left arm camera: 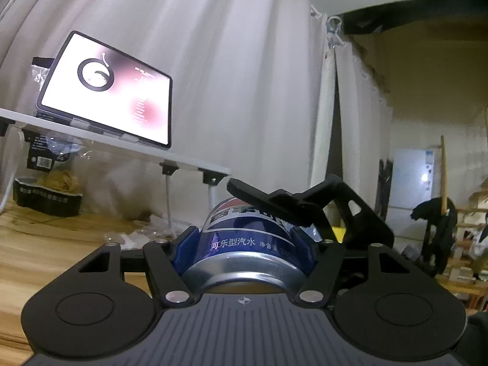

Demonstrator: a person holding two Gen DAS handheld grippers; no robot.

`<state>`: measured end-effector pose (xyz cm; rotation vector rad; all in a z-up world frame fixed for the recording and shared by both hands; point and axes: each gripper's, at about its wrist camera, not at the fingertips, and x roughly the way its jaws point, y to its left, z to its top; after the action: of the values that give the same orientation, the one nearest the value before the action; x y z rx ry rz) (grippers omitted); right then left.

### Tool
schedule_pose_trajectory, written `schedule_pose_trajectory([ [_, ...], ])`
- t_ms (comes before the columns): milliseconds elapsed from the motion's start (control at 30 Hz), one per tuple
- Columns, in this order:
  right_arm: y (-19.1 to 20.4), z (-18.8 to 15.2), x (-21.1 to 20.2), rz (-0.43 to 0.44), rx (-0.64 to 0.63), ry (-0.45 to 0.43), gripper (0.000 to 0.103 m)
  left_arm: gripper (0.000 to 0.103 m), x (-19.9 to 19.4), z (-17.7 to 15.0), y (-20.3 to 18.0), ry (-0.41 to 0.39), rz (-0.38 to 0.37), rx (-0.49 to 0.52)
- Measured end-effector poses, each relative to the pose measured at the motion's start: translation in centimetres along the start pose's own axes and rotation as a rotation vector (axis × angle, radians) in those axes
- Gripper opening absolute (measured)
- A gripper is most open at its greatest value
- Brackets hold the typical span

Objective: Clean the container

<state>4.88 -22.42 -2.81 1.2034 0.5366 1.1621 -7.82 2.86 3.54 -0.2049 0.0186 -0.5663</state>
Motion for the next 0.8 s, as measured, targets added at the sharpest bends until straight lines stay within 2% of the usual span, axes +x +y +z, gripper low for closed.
schedule_pose_trajectory([
  [100,0.6,0.6,-0.6,-0.062,-0.03,-0.022,0.073,0.067,0.0,0.2,0.5,0.003,0.073,0.008],
  [133,1.1,1.1,-1.0,-0.106,-0.061,-0.04,0.075,0.067,0.1,0.2,0.7,0.014,0.112,0.014],
  [167,2.0,1.7,-1.4,-0.185,-0.119,-0.057,0.075,0.067,0.3,0.2,0.8,0.026,0.163,0.027],
  [200,3.0,2.2,-1.6,-0.273,-0.184,-0.068,0.075,0.067,0.4,0.2,0.9,0.037,0.214,0.04],
  [233,4.1,2.9,-1.6,-0.399,-0.278,-0.066,0.075,0.067,0.6,0.3,1.0,0.044,0.264,0.051],
  [300,6.1,3.7,-0.7,-0.696,-0.512,-0.025,0.073,0.067,0.5,0.5,1.6,0.053,0.321,0.031],
  [333,6.7,3.7,0.0,-0.822,-0.627,0.008,0.061,0.067,0.4,0.6,2.0,0.058,0.339,0.013],
  [367,7.2,3.5,0.8,-0.922,-0.753,0.048,0.054,0.067,0.6,0.7,2.4,0.068,0.362,0.002],
  [400,7.3,3.2,1.4,-0.988,-0.831,0.084,0.054,0.067,0.7,0.6,2.7,0.081,0.388,0.001],
  [467,7.0,2.9,2.5,-1.064,-0.93,0.166,0.052,0.067,1.1,0.5,2.8,0.107,0.402,0.009],
  [567,5.9,2.5,3.8,-1.112,-0.996,0.24,0.052,0.067,1.6,0.2,2.4,0.13,0.379,0.032],
  [667,4.5,2.3,5.1,-1.157,-1.055,0.274,0.052,0.067,1.8,-0.1,1.8,0.133,0.391,0.063],
  [800,2.9,2.7,6.2,-1.15,-1.049,0.298,0.052,0.067,1.5,-0.3,1.3,0.125,0.392,0.072],
])
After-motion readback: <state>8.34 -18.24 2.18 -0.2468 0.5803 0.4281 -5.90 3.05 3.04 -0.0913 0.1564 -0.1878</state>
